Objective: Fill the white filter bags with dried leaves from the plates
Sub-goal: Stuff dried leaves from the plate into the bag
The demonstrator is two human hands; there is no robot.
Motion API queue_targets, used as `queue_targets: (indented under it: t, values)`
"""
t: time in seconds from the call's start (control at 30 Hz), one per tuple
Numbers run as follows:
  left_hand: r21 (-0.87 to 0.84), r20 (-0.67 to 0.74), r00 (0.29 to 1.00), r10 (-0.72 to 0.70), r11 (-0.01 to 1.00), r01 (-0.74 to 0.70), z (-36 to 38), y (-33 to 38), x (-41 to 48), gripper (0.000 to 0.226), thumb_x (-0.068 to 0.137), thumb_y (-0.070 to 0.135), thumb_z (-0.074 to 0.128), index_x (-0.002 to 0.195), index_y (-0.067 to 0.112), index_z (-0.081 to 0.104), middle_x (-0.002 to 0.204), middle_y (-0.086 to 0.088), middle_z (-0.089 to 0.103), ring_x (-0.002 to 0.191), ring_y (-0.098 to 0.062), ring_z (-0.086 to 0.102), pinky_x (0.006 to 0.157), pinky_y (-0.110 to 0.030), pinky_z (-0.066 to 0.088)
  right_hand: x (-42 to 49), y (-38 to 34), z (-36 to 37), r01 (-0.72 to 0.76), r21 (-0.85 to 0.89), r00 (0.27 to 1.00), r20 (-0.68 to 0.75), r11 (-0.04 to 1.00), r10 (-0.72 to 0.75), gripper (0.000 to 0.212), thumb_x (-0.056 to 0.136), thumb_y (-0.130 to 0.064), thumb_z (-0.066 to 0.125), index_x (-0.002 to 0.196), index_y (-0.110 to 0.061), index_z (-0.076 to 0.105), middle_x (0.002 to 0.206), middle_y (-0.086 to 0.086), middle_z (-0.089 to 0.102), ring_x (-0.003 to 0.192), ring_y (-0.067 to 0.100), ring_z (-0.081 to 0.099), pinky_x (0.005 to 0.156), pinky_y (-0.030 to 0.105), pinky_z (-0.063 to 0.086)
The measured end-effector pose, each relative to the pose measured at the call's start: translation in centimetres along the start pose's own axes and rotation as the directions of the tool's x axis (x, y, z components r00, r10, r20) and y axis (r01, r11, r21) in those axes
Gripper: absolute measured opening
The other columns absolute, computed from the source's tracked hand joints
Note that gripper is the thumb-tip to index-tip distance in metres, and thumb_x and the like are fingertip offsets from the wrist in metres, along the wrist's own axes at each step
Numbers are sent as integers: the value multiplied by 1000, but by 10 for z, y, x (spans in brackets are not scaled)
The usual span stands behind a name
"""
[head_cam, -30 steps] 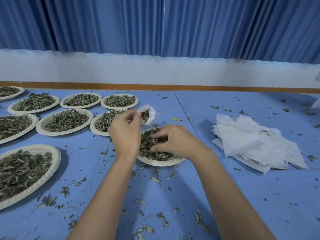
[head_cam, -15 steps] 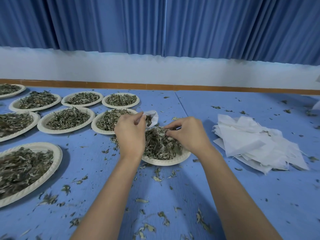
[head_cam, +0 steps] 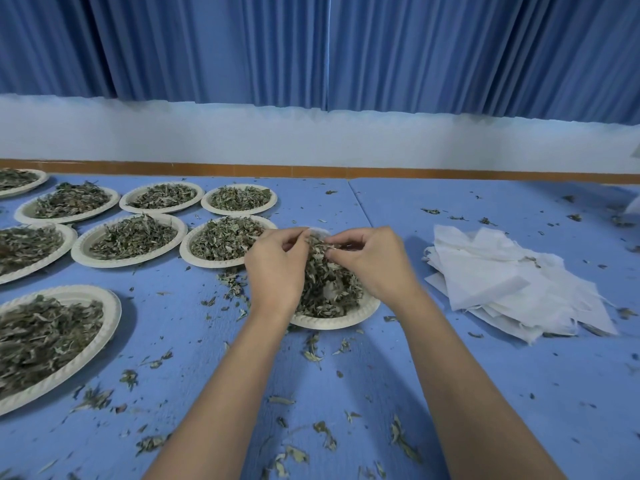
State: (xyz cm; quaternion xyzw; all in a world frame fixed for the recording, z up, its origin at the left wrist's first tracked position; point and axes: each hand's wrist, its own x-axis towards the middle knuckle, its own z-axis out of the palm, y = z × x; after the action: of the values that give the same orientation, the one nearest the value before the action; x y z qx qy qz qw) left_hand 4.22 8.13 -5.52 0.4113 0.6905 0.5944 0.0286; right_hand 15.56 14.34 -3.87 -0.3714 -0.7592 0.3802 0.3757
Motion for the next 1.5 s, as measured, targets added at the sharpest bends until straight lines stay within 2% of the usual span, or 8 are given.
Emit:
queue_targets:
  t: [0.2,0.47,0.67,0.77,0.97,1.13,1.3,1.5]
  values:
    - [-216,212,968,-133,960,180,0,3,1,12,86,25,65,74,26,67,65,14,60,60,6,55,58,-7,42,-1,3,9,48,-151,988,-138,987,-69,16,79,-9,67,91,-16,76,72,-10,69,44,-3,51,44,7,37]
    - [-167,448,893,-46,977,135,0,2,0,32,75,7,69,97,22,52,103,-10,54,84,-20,56,73,-35,47,5,6,4,-106,45,981,-156,993,112,21,72,-18,78,81,-22,59,77,-4,68,68,4,61,52,10,45]
    - [-79,345,938,29,997,-2,5,-2,-4,34,70,21,78,88,32,51,97,9,45,77,2,51,65,-10,40,1,5,8,-178,163,973,-120,970,199,23,67,-15,81,66,-19,59,70,-3,64,67,14,63,66,31,56]
    - [1,267,962,51,999,-53,5,-5,-4,26,74,19,75,88,24,55,91,10,45,69,-4,51,64,-20,42,1,3,8,-218,230,975,21,948,219,18,68,-15,80,71,-12,62,77,8,66,75,20,65,76,37,58]
    - [27,272,961,55,998,-65,3,-7,-1,26,74,18,77,84,21,54,77,3,46,62,-7,41,56,-17,33,1,-6,-7,-320,331,945,185,888,271,21,83,-8,49,82,-5,70,86,9,67,80,25,67,66,20,57]
    - [-25,288,957,42,999,-36,1,-6,-2,19,76,13,72,82,18,55,71,-4,49,59,-14,40,54,-23,32,4,-2,-6,-291,248,957,71,924,282,15,84,-9,52,78,-13,67,82,4,72,80,18,69,78,30,55]
    - [-139,312,950,-12,989,58,-2,-4,-1,21,79,11,70,82,23,53,69,-1,50,62,-14,45,54,-20,37,3,10,-6,-77,-24,997,-34,997,76,15,80,-17,68,91,-27,69,80,-14,65,70,-1,59,58,6,44]
    - [-185,323,946,-22,979,86,-2,-5,-1,23,77,10,72,79,24,54,74,2,58,64,-15,50,60,-29,42,5,13,2,73,-194,993,-79,978,-90,10,84,-17,65,89,-19,74,75,-13,67,68,-4,60,61,6,42]
